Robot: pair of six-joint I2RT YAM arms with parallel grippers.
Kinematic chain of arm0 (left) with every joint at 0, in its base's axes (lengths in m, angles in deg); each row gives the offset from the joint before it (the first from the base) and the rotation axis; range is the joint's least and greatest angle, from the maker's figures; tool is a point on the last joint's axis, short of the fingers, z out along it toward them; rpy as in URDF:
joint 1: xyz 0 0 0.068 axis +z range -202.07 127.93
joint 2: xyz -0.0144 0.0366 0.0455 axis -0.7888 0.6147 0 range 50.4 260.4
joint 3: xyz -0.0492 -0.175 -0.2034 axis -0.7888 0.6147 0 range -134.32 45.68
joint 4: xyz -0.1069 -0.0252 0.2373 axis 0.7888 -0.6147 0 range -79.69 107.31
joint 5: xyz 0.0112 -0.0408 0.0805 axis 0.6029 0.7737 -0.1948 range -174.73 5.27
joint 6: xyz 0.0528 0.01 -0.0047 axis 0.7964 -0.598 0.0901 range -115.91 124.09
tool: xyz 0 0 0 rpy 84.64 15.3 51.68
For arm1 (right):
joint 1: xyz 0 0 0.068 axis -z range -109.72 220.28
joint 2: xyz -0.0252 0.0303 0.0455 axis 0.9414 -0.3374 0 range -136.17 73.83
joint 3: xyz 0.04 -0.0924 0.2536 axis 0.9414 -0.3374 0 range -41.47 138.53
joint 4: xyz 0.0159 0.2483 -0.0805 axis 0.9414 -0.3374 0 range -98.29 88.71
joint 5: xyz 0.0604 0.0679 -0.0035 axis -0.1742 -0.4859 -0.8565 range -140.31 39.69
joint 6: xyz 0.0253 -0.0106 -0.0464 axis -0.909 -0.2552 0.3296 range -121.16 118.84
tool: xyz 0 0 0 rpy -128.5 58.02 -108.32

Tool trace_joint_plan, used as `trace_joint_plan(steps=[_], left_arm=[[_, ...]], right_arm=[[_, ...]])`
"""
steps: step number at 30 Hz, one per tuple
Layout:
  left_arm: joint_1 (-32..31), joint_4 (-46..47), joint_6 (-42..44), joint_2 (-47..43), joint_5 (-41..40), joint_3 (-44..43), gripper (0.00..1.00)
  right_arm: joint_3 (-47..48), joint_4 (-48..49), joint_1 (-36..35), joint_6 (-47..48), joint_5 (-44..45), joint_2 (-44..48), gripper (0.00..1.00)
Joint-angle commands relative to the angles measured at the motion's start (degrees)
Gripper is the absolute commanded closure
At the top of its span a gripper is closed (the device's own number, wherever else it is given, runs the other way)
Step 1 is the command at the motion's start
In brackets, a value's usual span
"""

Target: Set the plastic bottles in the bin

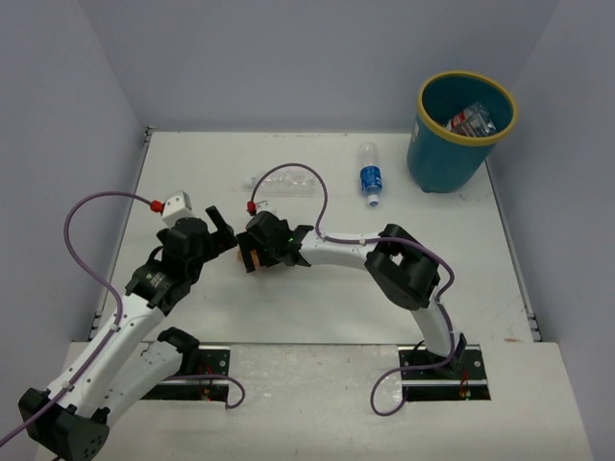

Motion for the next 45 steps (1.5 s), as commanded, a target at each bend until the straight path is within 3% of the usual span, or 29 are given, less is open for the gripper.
trace_joint_plan(steps=[1, 4, 11, 20, 30, 42, 45], left_arm=[[0.21, -0.32, -0.92, -0.56, -0.08, -0.22, 0.00], [0.21, -0.71, -0.92, -1.38, -0.28, -0.26, 0.00], [0.21, -0.72, -2.09, -0.04, -1.57, -0.61, 0.00], [0.21, 0.93, -1.38, 0.88, -1.27, -0.88, 0.00], [0.21, 0.56, -0.57, -2.14, 0.20, -1.58, 0.00], [0.21, 1.10, -0.59, -6.26, -0.33, -0.17, 0.00], [0.21, 1.19, -0.99, -5.98, -0.24, -0.05, 0.00]], right_arm=[[4.70, -1.41, -0.18, -3.84, 4.11, -2.30, 0.02], [5.14, -0.07, -0.15, -3.43, 2.73, -2.20, 0.01], [-3.37, 8.18, -0.15, -4.27, -0.43, 5.53, 0.01], [-2.05, 6.68, -0.15, -13.46, -4.33, 7.02, 0.01], [3.05, -2.65, -0.12, -24.42, 12.40, 4.88, 0.01], [5.95, -7.53, 1.77, -24.97, 13.05, -1.96, 0.01], [4.95, -7.40, 1.96, -24.73, 13.31, -1.75, 0.13]])
